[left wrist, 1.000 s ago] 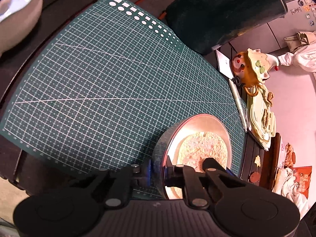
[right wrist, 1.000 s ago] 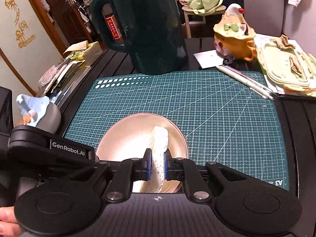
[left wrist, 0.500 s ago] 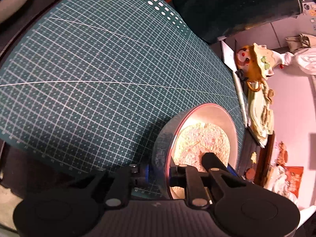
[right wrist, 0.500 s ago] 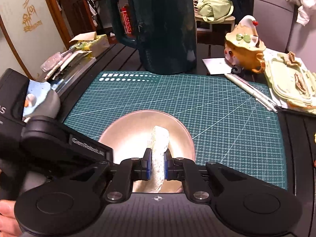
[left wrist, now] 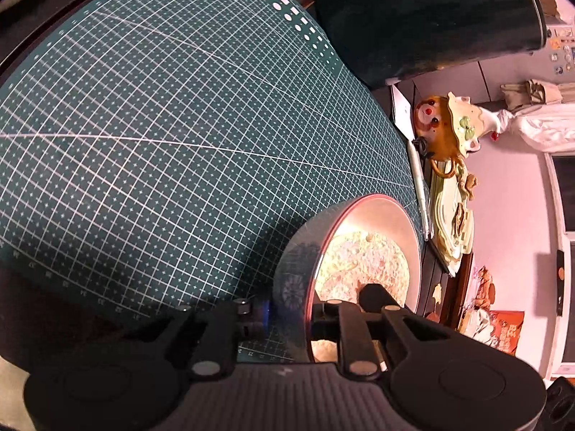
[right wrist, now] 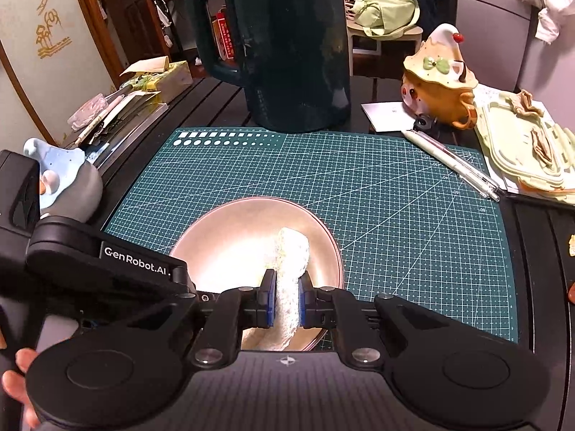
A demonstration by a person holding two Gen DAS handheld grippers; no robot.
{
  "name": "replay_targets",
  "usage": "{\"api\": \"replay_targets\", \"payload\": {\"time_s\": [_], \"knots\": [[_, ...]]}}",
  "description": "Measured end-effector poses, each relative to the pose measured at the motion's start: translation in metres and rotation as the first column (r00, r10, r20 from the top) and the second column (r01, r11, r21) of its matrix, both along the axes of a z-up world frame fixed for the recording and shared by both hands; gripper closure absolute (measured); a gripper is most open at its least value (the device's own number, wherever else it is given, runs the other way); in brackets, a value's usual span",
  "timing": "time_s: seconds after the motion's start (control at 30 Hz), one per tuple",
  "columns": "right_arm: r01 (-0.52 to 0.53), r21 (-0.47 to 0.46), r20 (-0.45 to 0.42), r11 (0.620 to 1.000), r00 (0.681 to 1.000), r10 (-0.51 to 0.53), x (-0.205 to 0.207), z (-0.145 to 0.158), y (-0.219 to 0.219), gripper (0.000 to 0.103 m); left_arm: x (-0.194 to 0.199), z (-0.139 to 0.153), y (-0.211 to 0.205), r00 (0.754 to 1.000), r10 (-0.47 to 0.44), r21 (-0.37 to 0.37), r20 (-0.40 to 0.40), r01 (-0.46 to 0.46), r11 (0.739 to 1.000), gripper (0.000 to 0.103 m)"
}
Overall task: Clean bowl
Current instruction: 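Wipe the cream sponge around the bowl's inner wall with the right gripper, then scrub the inner wall near the rim with the right gripper's sponge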
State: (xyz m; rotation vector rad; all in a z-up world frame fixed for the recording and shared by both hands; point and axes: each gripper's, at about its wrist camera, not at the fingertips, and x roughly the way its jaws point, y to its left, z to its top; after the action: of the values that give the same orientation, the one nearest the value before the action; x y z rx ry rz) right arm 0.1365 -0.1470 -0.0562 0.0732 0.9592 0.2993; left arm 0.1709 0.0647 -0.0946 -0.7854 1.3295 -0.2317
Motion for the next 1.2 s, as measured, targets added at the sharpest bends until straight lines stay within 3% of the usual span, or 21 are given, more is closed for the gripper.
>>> {"api": "replay_targets", "payload": {"time_s": [0.33, 0.63, 0.7, 0.83, 0.93, 1.03, 1.07, 1.2], "knots": [[0.004, -0.002, 0.004, 1.0, 1.0, -0.004, -0.001, 0.001, 0.001, 0.092, 0.004, 0.003, -0.014, 0.995, -0.082, 0.053, 0.049, 0.08, 0.995, 0.084], [-0.021, -0.044, 0.038, 0.999, 0.999, 0.022, -0.006, 0.003, 0.01, 0.092, 0.001, -0.005, -0.011, 0.999, 0.045, -0.006, 0.021, -0.045, 0.999, 0.085], [-0.021, -0.087, 0.048, 0.996, 0.999, 0.025, -0.006, 0.002, 0.012, 0.093, 0.004, -0.003, -0.015, 0.999, 0.022, 0.007, 0.025, -0.023, 1.0, 0.085], [-0.022, -0.259, 0.134, 0.966, 0.989, 0.059, -0.014, 0.008, 0.022, 0.094, 0.004, -0.002, -0.017, 0.999, 0.013, 0.025, 0.034, -0.013, 1.0, 0.085], [0.003, -0.331, 0.238, 0.943, 0.968, 0.08, -0.024, 0.031, 0.026, 0.093, 0.005, -0.003, -0.015, 0.999, 0.018, 0.011, 0.03, -0.018, 1.0, 0.085], [0.019, -0.272, 0.261, 0.962, 0.964, 0.055, -0.026, 0.046, 0.019, 0.093, 0.004, -0.003, -0.014, 0.999, 0.021, 0.008, 0.03, -0.021, 1.0, 0.085], [0.01, -0.198, 0.236, 0.98, 0.971, 0.038, -0.023, 0.049, 0.012, 0.093, 0.004, -0.003, -0.014, 0.999, 0.021, 0.01, 0.03, -0.021, 1.0, 0.085], [0.003, -0.083, 0.127, 0.997, 0.992, 0.007, -0.014, 0.028, 0.005, 0.093, 0.002, -0.002, -0.013, 0.999, 0.02, 0.009, 0.032, -0.021, 1.0, 0.086]]}}
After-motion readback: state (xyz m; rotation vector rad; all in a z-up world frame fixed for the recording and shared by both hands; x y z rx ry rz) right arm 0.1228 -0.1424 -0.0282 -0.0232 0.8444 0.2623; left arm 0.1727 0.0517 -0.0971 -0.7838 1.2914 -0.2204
